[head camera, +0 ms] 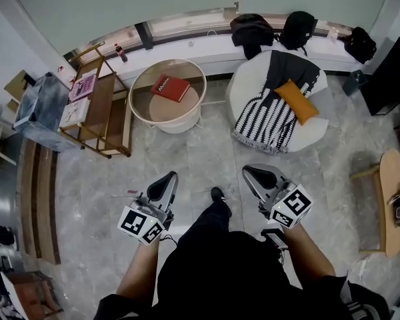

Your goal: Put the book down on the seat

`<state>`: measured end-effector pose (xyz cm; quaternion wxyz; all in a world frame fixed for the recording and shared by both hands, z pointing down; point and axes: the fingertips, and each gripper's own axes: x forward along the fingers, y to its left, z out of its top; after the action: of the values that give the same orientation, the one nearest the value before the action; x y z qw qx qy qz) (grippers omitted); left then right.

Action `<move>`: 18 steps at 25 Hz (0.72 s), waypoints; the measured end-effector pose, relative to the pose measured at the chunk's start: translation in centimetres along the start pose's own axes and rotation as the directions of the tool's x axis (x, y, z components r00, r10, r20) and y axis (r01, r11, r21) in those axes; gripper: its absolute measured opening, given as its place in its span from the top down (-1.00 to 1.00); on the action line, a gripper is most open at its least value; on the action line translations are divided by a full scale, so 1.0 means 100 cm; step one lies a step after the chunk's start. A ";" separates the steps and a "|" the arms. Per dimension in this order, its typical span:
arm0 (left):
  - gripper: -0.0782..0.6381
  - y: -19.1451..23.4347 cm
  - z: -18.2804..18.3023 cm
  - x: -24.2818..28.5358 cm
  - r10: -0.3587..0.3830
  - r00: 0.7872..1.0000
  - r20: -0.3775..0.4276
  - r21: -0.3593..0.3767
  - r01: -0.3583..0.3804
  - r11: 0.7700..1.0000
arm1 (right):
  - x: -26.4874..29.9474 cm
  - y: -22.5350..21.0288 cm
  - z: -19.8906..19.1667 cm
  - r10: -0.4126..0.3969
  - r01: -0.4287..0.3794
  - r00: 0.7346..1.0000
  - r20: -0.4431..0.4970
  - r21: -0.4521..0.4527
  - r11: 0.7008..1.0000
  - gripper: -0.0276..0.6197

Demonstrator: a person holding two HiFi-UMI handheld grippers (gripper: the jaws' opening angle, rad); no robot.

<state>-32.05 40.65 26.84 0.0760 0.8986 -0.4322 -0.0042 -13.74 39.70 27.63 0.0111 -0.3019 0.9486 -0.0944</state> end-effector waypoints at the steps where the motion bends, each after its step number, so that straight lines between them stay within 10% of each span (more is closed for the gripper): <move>1: 0.72 0.003 -0.001 0.009 -0.009 1.000 0.000 -0.002 0.009 1.000 | 0.002 -0.006 0.000 -0.004 0.004 1.000 -0.001 0.005 1.000 0.82; 18: 0.72 0.138 0.012 0.133 0.041 0.997 0.059 -0.090 -0.035 0.995 | 0.142 -0.119 0.041 0.091 -0.091 0.995 -0.047 0.006 0.996 0.82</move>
<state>-34.54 21.71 28.36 0.1030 0.8854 -0.4507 -0.0493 -18.26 21.31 26.33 -0.0067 -0.2560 0.9612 -0.1027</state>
